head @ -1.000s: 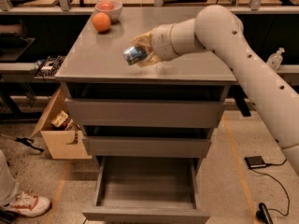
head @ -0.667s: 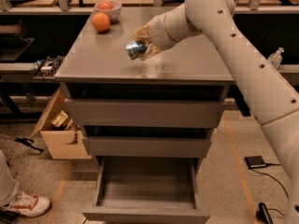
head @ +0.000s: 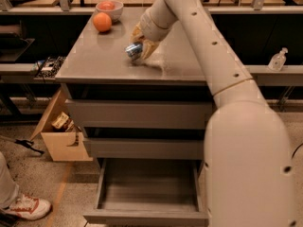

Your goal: Pick redbull can from bottom drawer and place on counter

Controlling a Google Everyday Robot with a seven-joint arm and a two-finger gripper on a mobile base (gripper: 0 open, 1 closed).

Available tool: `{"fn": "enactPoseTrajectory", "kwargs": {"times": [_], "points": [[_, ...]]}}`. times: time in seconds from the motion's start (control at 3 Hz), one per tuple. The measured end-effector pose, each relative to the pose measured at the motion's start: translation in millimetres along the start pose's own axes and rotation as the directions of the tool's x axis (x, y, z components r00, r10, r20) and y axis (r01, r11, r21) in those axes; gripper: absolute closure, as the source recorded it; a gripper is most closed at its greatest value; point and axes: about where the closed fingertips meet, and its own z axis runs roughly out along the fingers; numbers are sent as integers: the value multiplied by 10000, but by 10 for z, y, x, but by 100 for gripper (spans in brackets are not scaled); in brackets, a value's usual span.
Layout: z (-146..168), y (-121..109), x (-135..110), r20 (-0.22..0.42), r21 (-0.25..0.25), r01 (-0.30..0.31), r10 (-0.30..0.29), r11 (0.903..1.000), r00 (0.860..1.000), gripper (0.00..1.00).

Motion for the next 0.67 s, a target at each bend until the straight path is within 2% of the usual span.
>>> {"fn": "enactPoseTrajectory", "kwargs": {"times": [0.33, 0.67], "points": [[36, -76, -125, 123, -553, 125, -118, 9984, 9999, 82], [82, -94, -129, 129, -505, 135, -129, 9986, 9998, 59]]}}
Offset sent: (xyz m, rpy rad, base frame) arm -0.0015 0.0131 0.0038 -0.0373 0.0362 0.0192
